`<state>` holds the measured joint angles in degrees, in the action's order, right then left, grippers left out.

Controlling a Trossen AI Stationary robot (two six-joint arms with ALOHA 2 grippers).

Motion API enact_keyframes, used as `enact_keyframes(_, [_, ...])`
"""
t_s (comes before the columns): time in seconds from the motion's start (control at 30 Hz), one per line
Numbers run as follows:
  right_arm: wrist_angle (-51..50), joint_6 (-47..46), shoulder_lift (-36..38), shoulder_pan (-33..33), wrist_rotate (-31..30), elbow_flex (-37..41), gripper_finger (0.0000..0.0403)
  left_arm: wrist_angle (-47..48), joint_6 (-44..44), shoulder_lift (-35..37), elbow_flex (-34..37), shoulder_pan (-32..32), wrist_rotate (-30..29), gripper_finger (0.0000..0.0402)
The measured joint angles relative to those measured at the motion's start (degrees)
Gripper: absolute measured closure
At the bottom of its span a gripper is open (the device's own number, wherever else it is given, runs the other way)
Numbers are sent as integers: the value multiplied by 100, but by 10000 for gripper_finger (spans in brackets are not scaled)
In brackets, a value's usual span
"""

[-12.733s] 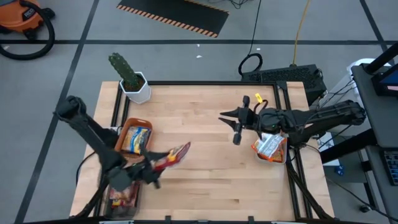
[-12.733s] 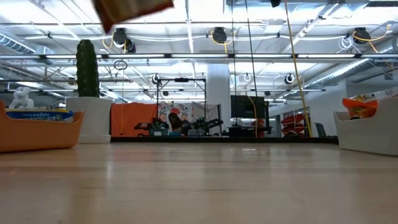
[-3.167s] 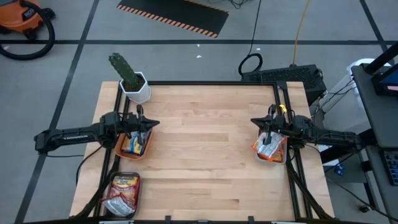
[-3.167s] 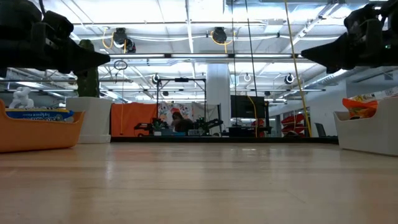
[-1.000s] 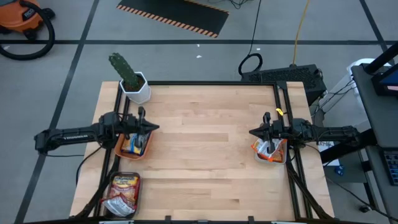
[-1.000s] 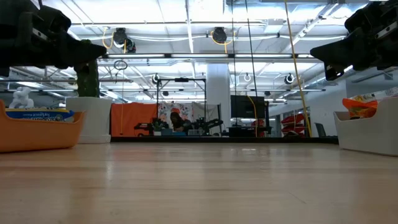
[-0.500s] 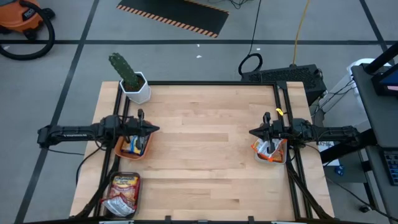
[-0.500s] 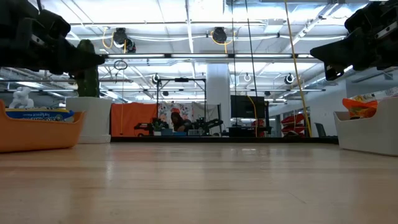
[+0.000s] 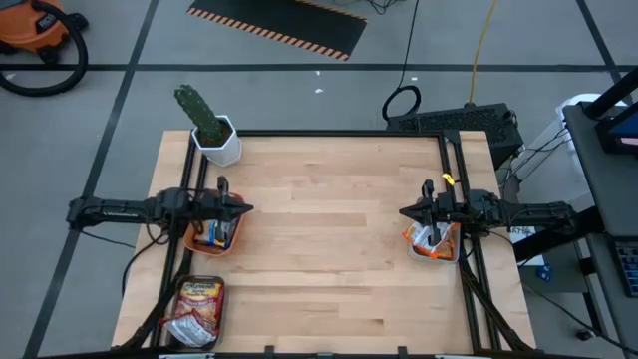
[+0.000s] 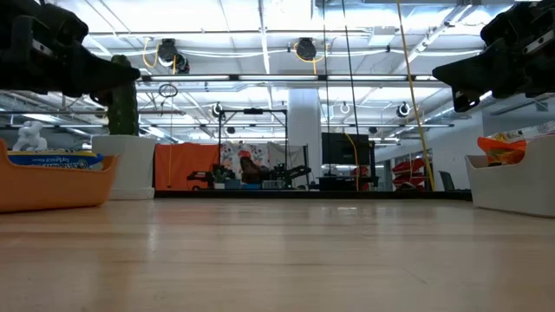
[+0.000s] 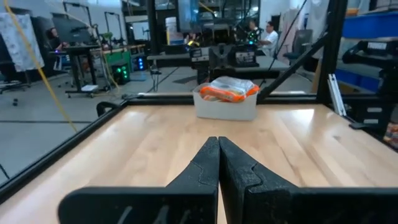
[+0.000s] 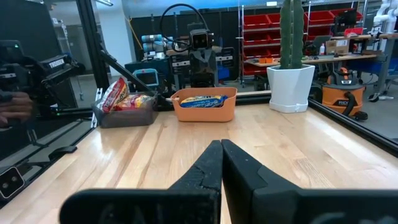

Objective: Sort Maruchan noodles
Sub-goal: Return to Home Position

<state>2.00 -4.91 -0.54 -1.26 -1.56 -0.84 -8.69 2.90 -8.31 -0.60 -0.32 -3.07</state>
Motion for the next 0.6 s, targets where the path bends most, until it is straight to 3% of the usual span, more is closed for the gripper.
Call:
enact_keyframes(0.33, [0, 1, -2, 0, -2, 0, 403, 97, 174, 693, 0, -17, -229, 401])
enact_keyframes(0.6, [0, 0, -2, 0, -2, 0, 403, 666, 245, 813, -2, -11, -408, 401])
